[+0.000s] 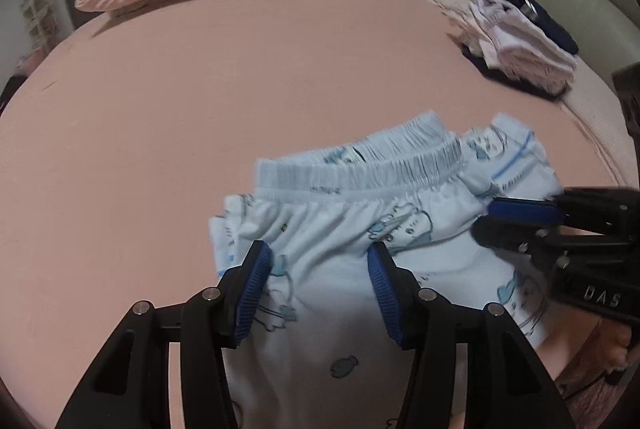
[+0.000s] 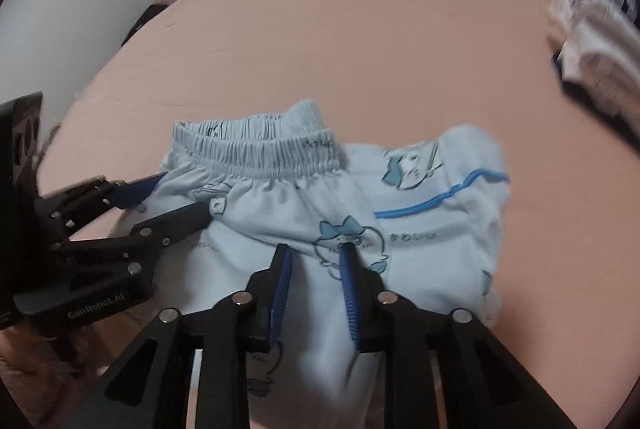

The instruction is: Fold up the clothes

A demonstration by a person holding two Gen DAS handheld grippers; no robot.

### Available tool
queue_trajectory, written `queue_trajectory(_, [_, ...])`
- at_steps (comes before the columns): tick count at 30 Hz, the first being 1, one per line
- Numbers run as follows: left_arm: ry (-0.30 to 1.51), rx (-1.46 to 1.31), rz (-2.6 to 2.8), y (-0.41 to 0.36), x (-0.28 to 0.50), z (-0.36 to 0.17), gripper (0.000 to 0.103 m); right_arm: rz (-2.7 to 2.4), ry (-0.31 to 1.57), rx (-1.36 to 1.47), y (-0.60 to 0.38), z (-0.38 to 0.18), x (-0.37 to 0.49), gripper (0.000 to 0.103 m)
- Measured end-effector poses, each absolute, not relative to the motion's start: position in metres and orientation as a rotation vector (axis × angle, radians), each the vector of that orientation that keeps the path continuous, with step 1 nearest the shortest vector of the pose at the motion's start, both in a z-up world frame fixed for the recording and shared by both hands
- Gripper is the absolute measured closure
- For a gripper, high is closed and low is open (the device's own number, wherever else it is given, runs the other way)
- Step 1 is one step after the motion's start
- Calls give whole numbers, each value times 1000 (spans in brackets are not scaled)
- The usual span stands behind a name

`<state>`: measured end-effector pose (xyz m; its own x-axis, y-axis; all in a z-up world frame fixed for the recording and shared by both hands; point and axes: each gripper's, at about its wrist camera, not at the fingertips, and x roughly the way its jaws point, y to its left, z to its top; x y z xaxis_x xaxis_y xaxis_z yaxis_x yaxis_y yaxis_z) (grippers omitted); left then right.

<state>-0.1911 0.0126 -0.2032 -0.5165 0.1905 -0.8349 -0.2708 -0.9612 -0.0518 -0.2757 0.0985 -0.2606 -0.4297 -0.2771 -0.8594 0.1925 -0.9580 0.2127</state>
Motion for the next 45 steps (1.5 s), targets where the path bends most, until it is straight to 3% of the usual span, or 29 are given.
queue_trajectory(2, [70, -1378, 2557, 1, -193, -195, 54, -2511, -169, 1474, 109, -252, -274, 82])
queue_trajectory(3, [43, -1380, 2572, -4, -194, -192, 54, -2550, -193, 1461, 117, -247, -270, 76])
queue_trajectory(7, [-65, -1337, 2542, -12, -180, -183, 54, -2492, -310, 1429, 130, -241, -249, 76])
queue_trajectory(16, [112, -1354, 2504, 15, -143, -196, 54, -2529, -263, 1440, 108, -239, -216, 76])
queue_trajectory(21, [152, -1403, 2508, 7, -144, -205, 54, -2549, -112, 1509, 112, -246, -207, 76])
queue_trajectory(29, [1, -1314, 2608, -30, -135, -180, 54, -2643, -429, 1487, 162, -229, -177, 76])
queue_trajectory(33, [93, -1364, 2543, -19, -126, -191, 54, -2629, -322, 1357, 138, -215, -174, 76])
queue_trajectory(38, [220, -1416, 2515, -11, -128, -207, 53, -2544, -217, 1501, 96, -237, -176, 76])
queue_trajectory(41, [139, -1458, 2511, -26, -131, -207, 53, -2557, -196, 1509, 100, -239, -173, 76])
queue_trajectory(45, [65, -1467, 2537, -42, -133, -200, 53, -2572, -342, 1518, 131, -234, -169, 77])
